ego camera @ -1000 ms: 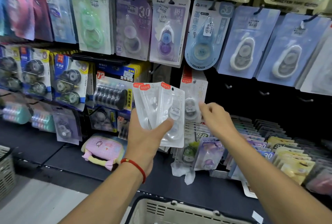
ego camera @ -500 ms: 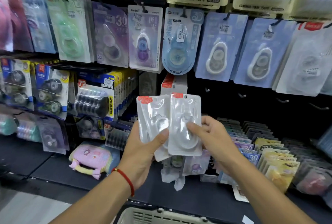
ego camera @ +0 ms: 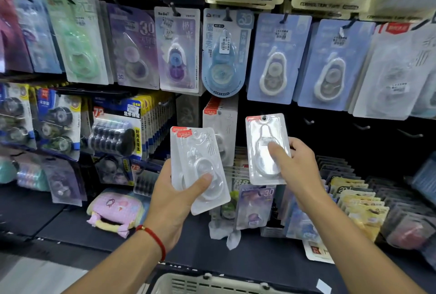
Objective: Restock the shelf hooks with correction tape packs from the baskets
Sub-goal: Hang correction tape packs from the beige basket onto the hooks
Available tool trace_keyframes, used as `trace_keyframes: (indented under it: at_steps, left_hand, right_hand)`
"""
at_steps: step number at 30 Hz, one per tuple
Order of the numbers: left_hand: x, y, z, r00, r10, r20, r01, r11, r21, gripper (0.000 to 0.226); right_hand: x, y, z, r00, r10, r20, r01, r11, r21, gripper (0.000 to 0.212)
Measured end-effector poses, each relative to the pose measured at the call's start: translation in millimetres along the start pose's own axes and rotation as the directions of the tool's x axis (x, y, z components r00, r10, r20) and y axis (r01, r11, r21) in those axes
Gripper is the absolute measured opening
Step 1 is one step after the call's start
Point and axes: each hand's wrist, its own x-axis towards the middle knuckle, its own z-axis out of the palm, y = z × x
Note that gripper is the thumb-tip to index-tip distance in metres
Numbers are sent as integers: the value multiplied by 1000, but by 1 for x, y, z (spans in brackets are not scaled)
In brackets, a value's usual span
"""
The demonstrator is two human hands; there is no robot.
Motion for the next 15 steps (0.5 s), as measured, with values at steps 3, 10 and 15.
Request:
trace_keyframes:
  at_steps: [3, 10, 15]
  left_hand:
    - [0, 1, 0, 1000, 10, 12, -10, 1000, 1, 68]
    - [-4, 2, 5, 999, 17, 48, -17, 1000, 4, 68]
    - [-5, 3, 8, 996, 35, 87, -37, 999, 16, 70]
  right_hand:
    - [4, 6, 0, 999, -15, -37, 11, 993, -114, 24]
    - [2, 9, 3, 999, -52, -6, 44, 894, -446, 40]
    - [-19, -15, 20, 863, 94, 497, -20, 988, -152, 16]
